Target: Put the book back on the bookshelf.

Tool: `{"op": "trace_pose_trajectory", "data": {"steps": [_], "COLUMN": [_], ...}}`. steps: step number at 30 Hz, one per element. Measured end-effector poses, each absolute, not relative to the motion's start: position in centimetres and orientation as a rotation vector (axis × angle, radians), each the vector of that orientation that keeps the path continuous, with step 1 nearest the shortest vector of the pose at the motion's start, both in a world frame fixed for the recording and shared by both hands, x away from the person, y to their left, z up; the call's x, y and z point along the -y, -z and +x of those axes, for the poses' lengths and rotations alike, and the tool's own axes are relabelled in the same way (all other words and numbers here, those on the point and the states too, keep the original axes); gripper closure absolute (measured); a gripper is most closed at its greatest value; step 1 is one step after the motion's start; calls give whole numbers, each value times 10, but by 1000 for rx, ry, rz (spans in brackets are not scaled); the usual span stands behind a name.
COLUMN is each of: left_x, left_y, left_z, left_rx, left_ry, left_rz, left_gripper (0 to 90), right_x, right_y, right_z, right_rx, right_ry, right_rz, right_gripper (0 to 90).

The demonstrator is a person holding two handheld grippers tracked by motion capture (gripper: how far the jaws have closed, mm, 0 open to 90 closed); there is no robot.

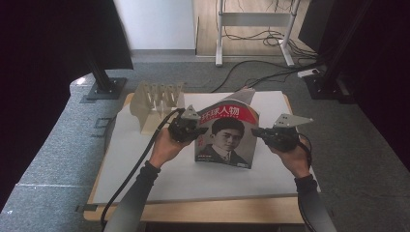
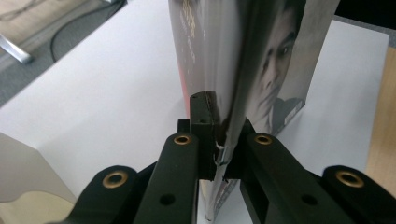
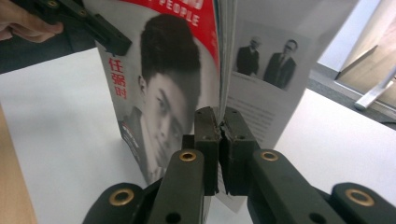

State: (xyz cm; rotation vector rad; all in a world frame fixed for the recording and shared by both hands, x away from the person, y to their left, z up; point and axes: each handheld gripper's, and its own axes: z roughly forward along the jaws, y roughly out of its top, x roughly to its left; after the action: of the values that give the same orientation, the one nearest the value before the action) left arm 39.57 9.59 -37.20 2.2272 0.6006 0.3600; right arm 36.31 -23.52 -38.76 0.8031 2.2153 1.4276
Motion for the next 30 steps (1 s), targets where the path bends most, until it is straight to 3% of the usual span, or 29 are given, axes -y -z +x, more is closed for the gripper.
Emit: {"op": "trace_pose_trajectory", "data": {"steps": [2, 12, 30], "left_x": [-97, -115, -179], "left_y": [372, 367, 360], "left_z": [395, 395, 385], "left_rx": [-595, -614, -742], "left_ry": [-368, -338, -319], "left_rz": [2217, 2191, 2118], "left_gripper": [868, 870, 871], "right_x": [236, 253, 252], "right_y": [388, 409, 474], "right_z": [363, 366, 372], "right_rx": [-2213, -2184, -2269], "right_ry": [-1420, -1312, -1185], "right_rz": [812, 958, 1105], "right_gripper": [831, 482, 184]}}
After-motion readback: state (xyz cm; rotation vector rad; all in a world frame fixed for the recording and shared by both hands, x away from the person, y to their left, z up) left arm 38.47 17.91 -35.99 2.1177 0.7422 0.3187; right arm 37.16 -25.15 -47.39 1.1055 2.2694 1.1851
